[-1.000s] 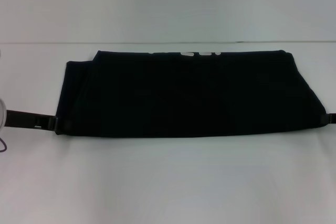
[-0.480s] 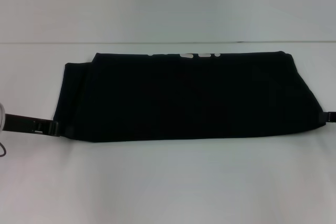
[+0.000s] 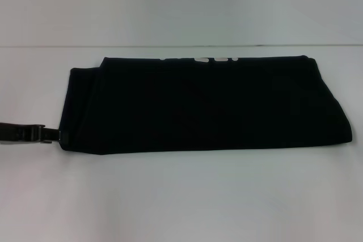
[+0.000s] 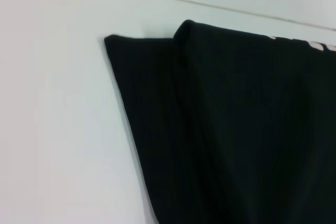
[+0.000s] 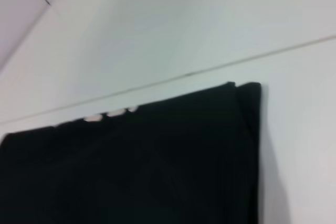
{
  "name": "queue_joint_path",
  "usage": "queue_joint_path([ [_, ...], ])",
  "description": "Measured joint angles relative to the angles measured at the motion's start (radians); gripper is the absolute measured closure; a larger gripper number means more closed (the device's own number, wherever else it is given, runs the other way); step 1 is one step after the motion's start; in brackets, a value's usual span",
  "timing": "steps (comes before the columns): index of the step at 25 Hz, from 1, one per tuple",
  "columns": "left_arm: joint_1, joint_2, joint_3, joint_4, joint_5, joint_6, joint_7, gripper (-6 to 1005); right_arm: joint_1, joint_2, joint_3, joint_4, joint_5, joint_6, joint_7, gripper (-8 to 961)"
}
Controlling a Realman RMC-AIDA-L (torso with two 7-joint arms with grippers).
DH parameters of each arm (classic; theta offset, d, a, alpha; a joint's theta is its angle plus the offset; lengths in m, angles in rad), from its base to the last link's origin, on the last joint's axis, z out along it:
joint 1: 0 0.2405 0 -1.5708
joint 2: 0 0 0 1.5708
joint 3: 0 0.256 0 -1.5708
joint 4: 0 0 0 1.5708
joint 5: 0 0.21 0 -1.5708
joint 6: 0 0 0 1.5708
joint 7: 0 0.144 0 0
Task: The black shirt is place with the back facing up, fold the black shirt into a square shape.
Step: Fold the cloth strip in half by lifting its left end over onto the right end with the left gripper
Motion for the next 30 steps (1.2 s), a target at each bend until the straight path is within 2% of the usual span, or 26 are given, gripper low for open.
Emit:
queue_joint_path([
  [4, 0.005, 0.003, -0.018, 0.014, -0.003, 0.139, -0.068, 587, -0.011, -0.001, 0.028, -0.008, 0.052, -0.099, -0.061, 447],
  [6, -0.004, 0.004, -0.016, -0.012, 0.0, 0.188, -0.101, 356, -0.011, 0.005, 0.028, -0.003, 0.072, -0.127, -0.095, 386],
  [9, -0.023, 0.01, -0.014, -0.074, 0.001, 0.214, -0.155, 308, 0.004, 0.019, 0.021, -0.001, 0.081, -0.148, -0.128, 310],
  [13, -0.059, 0.031, -0.014, -0.183, 0.001, 0.189, -0.23, 244, 0.035, 0.027, 0.011, 0.0, 0.078, -0.154, -0.135, 244],
  [18, -0.074, 0.037, -0.019, -0.209, 0.002, 0.136, -0.282, 164, 0.059, 0.029, 0.003, -0.002, 0.077, -0.153, -0.131, 38],
  [23, -0.086, 0.046, -0.024, -0.229, -0.004, 0.081, -0.325, 47, 0.069, 0.026, 0.004, -0.006, 0.08, -0.152, -0.129, 24],
  [30, -0.098, 0.051, -0.026, -0.262, -0.004, 0.047, -0.38, 48, 0.072, 0.024, 0.012, -0.008, 0.082, -0.151, -0.128, 20],
])
